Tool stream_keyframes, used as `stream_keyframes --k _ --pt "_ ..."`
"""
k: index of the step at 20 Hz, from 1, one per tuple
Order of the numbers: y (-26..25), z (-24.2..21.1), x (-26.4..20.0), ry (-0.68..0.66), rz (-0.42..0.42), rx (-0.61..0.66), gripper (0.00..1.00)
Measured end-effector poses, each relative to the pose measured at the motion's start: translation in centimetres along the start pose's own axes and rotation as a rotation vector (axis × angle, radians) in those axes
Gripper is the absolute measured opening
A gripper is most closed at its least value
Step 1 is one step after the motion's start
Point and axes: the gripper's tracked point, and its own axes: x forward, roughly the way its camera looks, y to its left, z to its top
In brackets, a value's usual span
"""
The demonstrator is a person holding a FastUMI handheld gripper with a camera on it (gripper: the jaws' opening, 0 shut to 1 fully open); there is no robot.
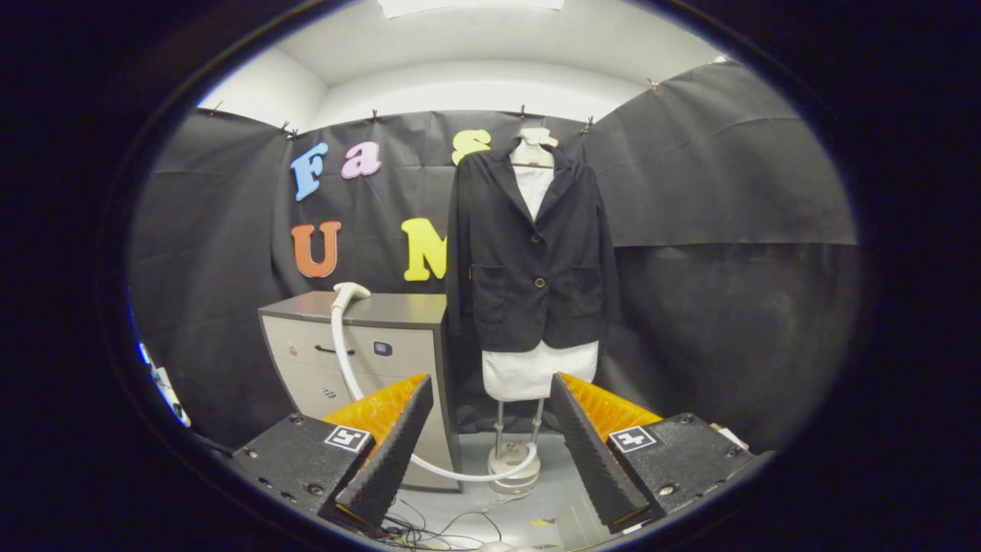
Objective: Iron the clothes twice with a garment steamer, once on the left side and once on the right side.
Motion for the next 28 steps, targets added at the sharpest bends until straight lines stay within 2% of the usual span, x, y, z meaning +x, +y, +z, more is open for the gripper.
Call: stream_keyframes --k 3,8,14,22,28 --pt "0.6 0.6 0.8 0.0 -0.011 0.005 0.98" --pt "2.8 2.9 2.7 -0.006 0.016 -0.013 0.98" --pt "6.9 6.2 8.2 0.033 0.072 -0.027 0.98" --pt "17.5 8.9 19.2 0.107 0.253 -0.112 0.98" --pt "26.4 8.4 27.4 0.171 0.367 -0.155 0.97"
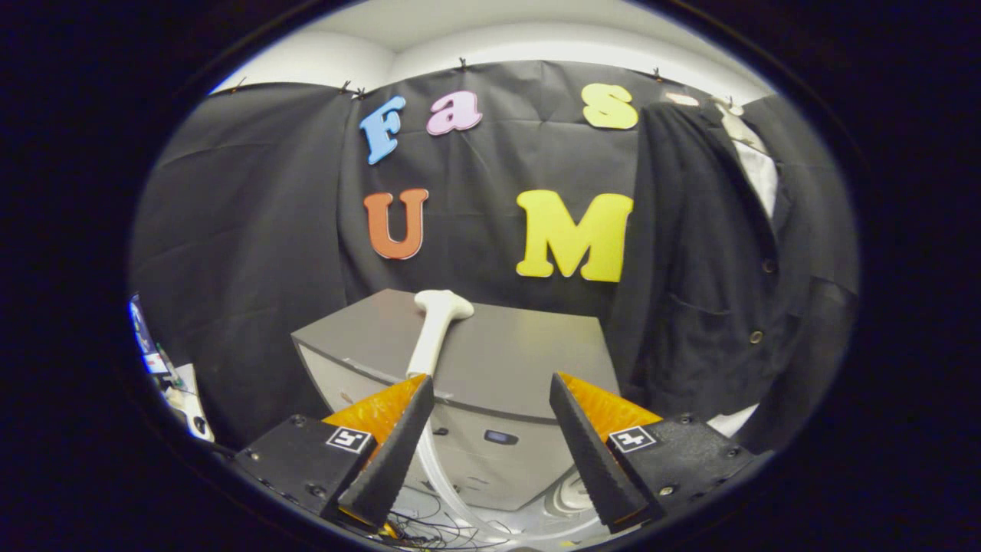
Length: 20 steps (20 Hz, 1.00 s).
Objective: Iron the clothes twice with a garment steamer, once on the left side and once on the right side.
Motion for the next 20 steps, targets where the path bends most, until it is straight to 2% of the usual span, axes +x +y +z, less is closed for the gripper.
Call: stream_keyframes --k 5,12,14,17,20 --pt "3.9 0.8 8.4 0.06 0.073 -0.035 0.97" --pt "5.8 -0.9 16.4 0.209 0.125 -0.028 0.92" --pt "6.1 -1.7 17.6 0.262 0.135 -0.023 0.88" --pt "6.2 -1.1 18.4 0.228 0.134 0.0 0.8" --pt "6.3 -1.2 18.5 0.238 0.138 -0.007 0.77"
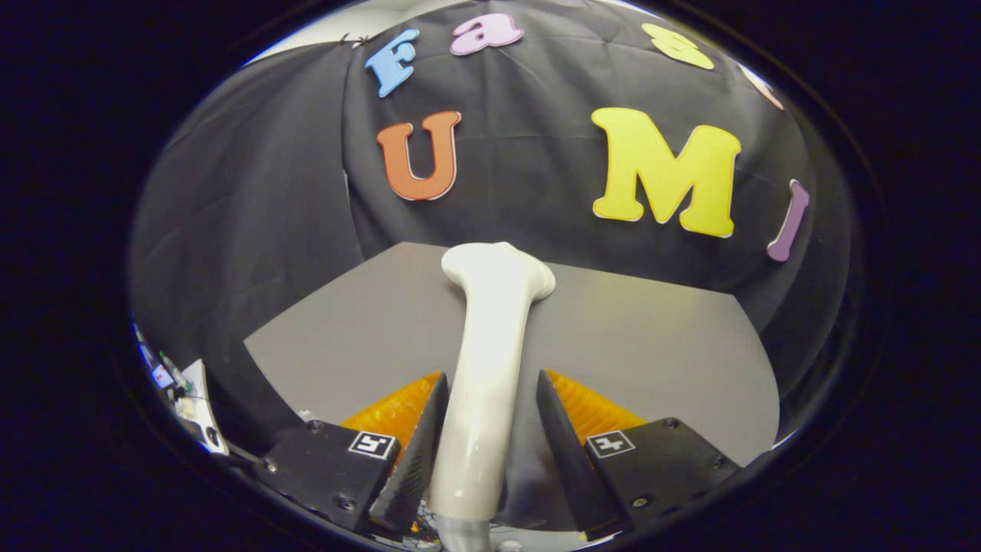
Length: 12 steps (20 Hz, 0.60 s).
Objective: Iron the clothes twice with a garment steamer, once on the left side and once on the right side.
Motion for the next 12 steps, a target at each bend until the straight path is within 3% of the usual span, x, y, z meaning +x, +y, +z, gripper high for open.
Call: stream_keyframes --k 1,2,3,4,8,12 --pt "0.3 0.0 -0.1 0.006 0.014 0.01 0.75" --pt "1.0 0.2 0.3 0.002 0.034 0.012 0.63" --pt "1.2 0.1 -0.1 0.009 0.026 0.026 0.61" --pt "1.1 0.0 0.1 0.02 0.027 0.037 0.5" --pt "1.2 -0.2 -1.0 0.024 0.021 0.084 0.39" --pt "0.5 -1.7 -3.9 0.015 -0.003 0.069 0.38"
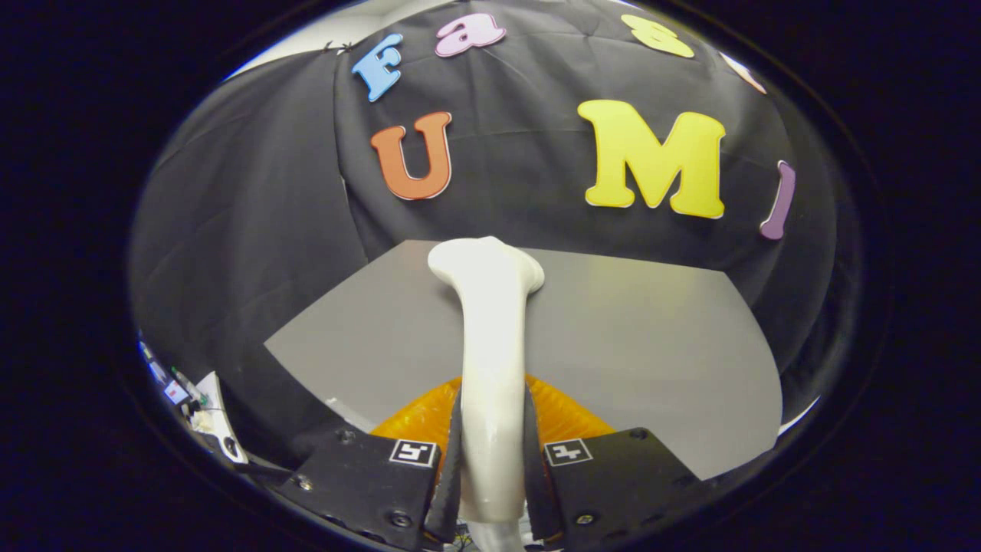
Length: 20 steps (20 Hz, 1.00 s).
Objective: Iron the clothes twice with a garment steamer, once on the left side and once on the right side.
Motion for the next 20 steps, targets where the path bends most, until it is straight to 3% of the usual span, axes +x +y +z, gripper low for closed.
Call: stream_keyframes --k 5,10,16,20 --pt "-2.4 -0.8 -7.3 -0.057 -0.022 0.042 0.38" --pt "-7.3 -2.7 -17.8 -0.134 -0.072 0.094 0.38" --pt "-14.3 -4.3 -30.7 -0.261 -0.221 0.161 0.38" --pt "-19.1 -4.3 -36.9 -0.336 -0.34 0.185 0.38"
